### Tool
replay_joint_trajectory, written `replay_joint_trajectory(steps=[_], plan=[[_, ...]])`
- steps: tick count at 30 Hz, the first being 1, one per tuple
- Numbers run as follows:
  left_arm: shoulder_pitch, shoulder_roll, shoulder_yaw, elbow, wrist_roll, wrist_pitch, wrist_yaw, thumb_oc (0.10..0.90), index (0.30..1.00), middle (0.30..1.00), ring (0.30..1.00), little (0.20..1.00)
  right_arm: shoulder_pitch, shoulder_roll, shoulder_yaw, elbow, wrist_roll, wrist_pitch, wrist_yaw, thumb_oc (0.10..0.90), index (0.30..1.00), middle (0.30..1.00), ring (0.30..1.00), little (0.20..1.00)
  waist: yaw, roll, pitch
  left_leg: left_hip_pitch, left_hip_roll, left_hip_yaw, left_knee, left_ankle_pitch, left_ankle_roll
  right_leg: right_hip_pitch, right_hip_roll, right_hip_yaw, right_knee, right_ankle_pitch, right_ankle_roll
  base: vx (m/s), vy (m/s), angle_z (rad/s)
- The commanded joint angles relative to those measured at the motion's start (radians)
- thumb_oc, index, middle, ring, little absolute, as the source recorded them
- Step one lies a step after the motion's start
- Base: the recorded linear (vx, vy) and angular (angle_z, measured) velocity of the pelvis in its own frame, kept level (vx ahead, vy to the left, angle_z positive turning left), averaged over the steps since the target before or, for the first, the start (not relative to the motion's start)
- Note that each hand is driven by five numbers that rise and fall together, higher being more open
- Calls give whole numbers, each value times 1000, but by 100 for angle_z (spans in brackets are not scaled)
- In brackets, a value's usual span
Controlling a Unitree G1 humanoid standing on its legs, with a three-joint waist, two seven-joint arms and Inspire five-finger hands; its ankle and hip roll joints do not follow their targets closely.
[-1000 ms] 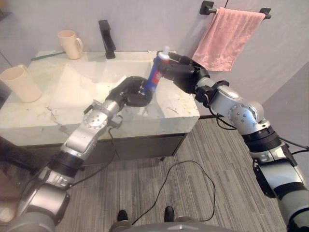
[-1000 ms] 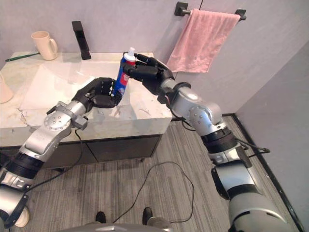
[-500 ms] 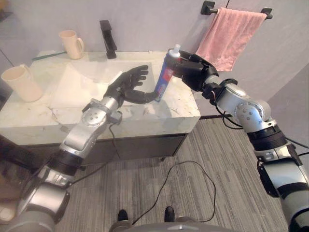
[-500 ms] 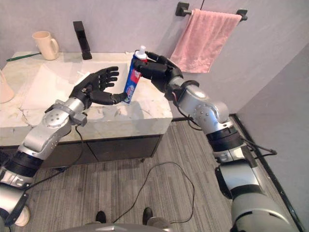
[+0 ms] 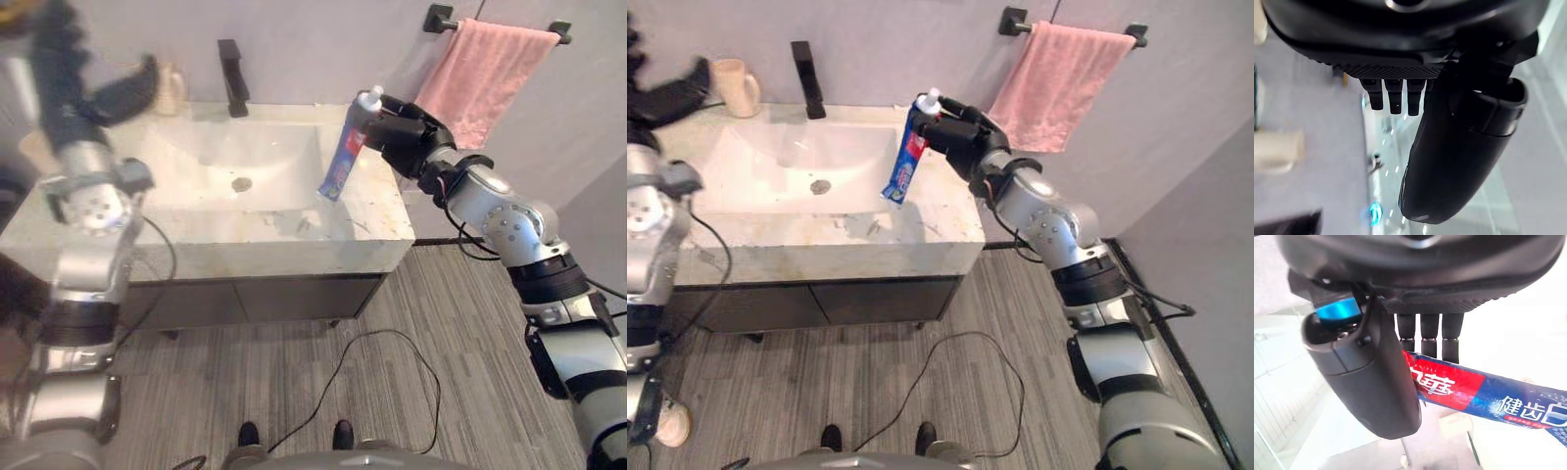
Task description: Organize the bathroom.
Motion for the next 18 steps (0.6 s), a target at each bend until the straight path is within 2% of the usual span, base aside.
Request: replay_joint_trajectory(steps=[1, 5, 7, 9, 12, 14, 18], plan=[[15, 112, 23, -90, 90, -146, 117, 800, 900, 900, 900, 900, -80, -53, -107, -115, 54, -174, -1, 463, 394, 394, 394, 394, 33, -4, -139, 12, 16, -2, 39, -69, -2, 5, 9, 18, 60, -130, 45, -7, -21, 13], [107, 96, 98, -110, 99, -170, 172, 800, 900, 900, 900, 900, -56, -75, -141, -132, 68, -171, -5, 455, 382, 382, 382, 382, 47, -9, -141, 8, 16, -10, 38, -65, -4, 6, 7, 3, 59, -129, 43, 7, -14, 12], [185, 53, 144, -125, 44, -185, 192, 800, 900, 900, 900, 900, -35, -92, -158, -138, 76, -176, 4, 400, 300, 300, 300, 300, 57, -13, -138, 4, 15, -20, 42, -64, -5, 7, 7, -6, 58, -129, 41, -4, -17, 14], [219, 26, 163, -122, -2, -195, 224, 800, 900, 900, 900, 900, -27, -95, -164, -135, 78, -180, 10, 400, 300, 300, 300, 300, 62, -14, -139, 5, 15, -25, 42, -68, -6, 10, 8, -11, 56, -132, 41, -6, -20, 9], [342, -76, 232, -100, -173, -261, 295, 800, 900, 900, 900, 900, -8, -100, -190, -136, 79, -184, 17, 400, 300, 300, 300, 300, 84, -20, -129, -7, 11, -43, 46, -62, -5, 8, 8, -24, 55, -130, 35, -55, -22, 9], [455, -144, 288, -73, -251, -295, 277, 800, 900, 900, 900, 900, -11, -122, -198, -152, 100, -170, -6, 400, 300, 300, 300, 300, 96, -19, -126, -11, 12, -55, 42, -61, -6, 5, 12, -29, 60, -137, 30, -34, -4, 8], [570, -191, 304, 97, -298, -320, 280, 800, 900, 900, 900, 900, -66, -170, -178, -128, 147, -156, -30, 400, 300, 300, 300, 300, 110, -19, -123, -17, 14, -65, 34, -51, -8, -1, 18, -36, 62, -140, 21, -37, 4, 5]])
